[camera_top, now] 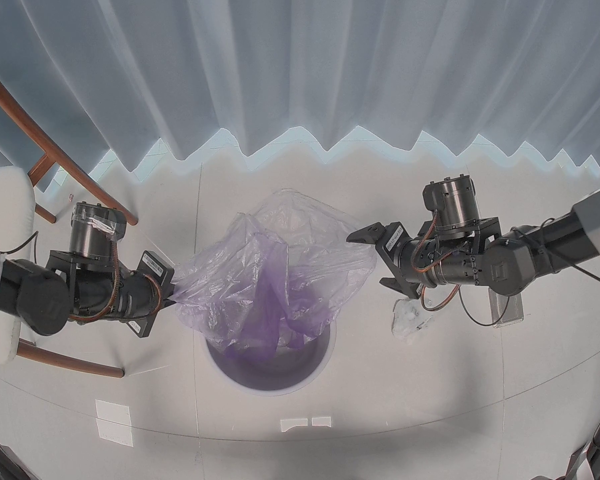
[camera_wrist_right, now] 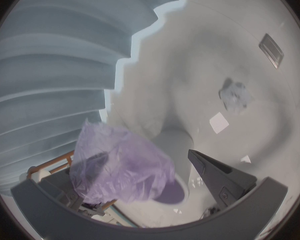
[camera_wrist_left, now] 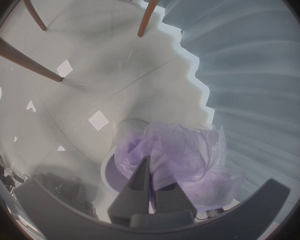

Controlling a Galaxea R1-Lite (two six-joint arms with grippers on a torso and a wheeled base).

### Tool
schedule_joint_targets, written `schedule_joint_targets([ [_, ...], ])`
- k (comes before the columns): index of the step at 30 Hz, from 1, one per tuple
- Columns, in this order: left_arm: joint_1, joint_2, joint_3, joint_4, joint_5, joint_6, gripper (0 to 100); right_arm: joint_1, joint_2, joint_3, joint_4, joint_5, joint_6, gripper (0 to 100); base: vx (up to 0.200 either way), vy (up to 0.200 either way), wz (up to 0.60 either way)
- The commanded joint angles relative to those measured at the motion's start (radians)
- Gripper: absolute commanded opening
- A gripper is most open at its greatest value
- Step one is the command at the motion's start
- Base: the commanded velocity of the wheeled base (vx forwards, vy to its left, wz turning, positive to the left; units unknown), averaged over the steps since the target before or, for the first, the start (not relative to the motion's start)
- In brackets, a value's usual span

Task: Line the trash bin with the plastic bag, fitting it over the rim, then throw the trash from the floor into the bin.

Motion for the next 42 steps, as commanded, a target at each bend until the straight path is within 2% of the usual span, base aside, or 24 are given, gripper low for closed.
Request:
schedule_joint_targets([
  [1, -0.069, -0.166, 0.099, -0.001, 0.012, -0.003, 0, 0.129, -0.199, -0.019, 0.16, 0.003, 0.096, 100, 0.0, 0.0, 0.0],
  [5, -0.098, -0.182, 0.141, -0.004, 0.02, -0.009, 0, 0.203, -0.205, -0.102, 0.277, 0.003, 0.165, 100, 0.0, 0.0, 0.0],
  [6, -0.106, -0.185, 0.154, -0.006, 0.02, -0.006, 0, 0.232, -0.194, -0.133, 0.335, 0.003, 0.206, 100, 0.0, 0.0, 0.0],
  [8, -0.1, -0.186, 0.158, -0.006, 0.022, 0.0, 0, 0.238, -0.168, -0.136, 0.358, -0.005, 0.237, 100, 0.0, 0.0, 0.0],
  [11, -0.089, -0.202, 0.156, -0.006, 0.028, 0.001, 0, 0.192, -0.122, -0.145, 0.329, -0.037, 0.237, 100, 0.0, 0.0, 0.0],
  [12, -0.078, -0.216, 0.156, -0.006, 0.034, 0.0, 0, 0.142, -0.111, -0.165, 0.275, -0.08, 0.238, 100, 0.0, 0.0, 0.0],
  [13, -0.077, -0.223, 0.159, -0.004, 0.034, 0.0, 0, 0.125, -0.114, -0.17, 0.256, -0.089, 0.238, 100, 0.0, 0.0, 0.0],
  [17, -0.066, -0.258, 0.194, -0.004, 0.034, 0.001, 0, 0.057, -0.134, -0.206, 0.239, -0.08, 0.218, 100, 0.0, 0.0, 0.0],
  [22, -0.031, -0.26, 0.227, -0.006, 0.034, 0.003, 0, -0.044, -0.16, -0.186, 0.242, 0.035, 0.229, 100, 0.0, 0.0, 0.0],
  [26, -0.032, -0.26, 0.234, -0.006, 0.034, 0.003, 0, -0.055, -0.18, -0.142, 0.236, 0.087, 0.225, 100, 0.0, 0.0, 0.0],
  [30, -0.029, -0.257, 0.234, -0.006, 0.034, 0.003, 0, -0.033, -0.212, -0.031, 0.197, 0.187, 0.145, 100, 0.0, 0.0, 0.0],
  [32, -0.029, -0.257, 0.234, -0.006, 0.034, 0.003, 0, -0.033, -0.212, -0.031, 0.197, 0.187, 0.145, 100, 0.0, 0.0, 0.0],
  [33, 0.0, -0.26, 0.236, -0.006, 0.032, 0.004, 0, -0.059, -0.214, 0.053, 0.056, 0.254, 0.087, 100, 0.0, 0.0, 0.0],
  [36, 0.031, -0.263, 0.236, -0.006, 0.028, 0.004, 0, -0.098, -0.208, 0.1, -0.022, 0.291, 0.071, 100, 0.0, 0.0, 0.0],
  [41, 0.06, -0.262, 0.236, -0.006, 0.025, 0.018, 0, -0.141, -0.199, 0.107, -0.031, 0.317, 0.056, 100, 0.0, 0.0, 0.0],
  [42, 0.067, -0.26, 0.236, -0.006, 0.023, 0.03, 0, -0.156, -0.206, 0.114, -0.036, 0.345, 0.054, 100, 0.0, 0.0, 0.0],
])
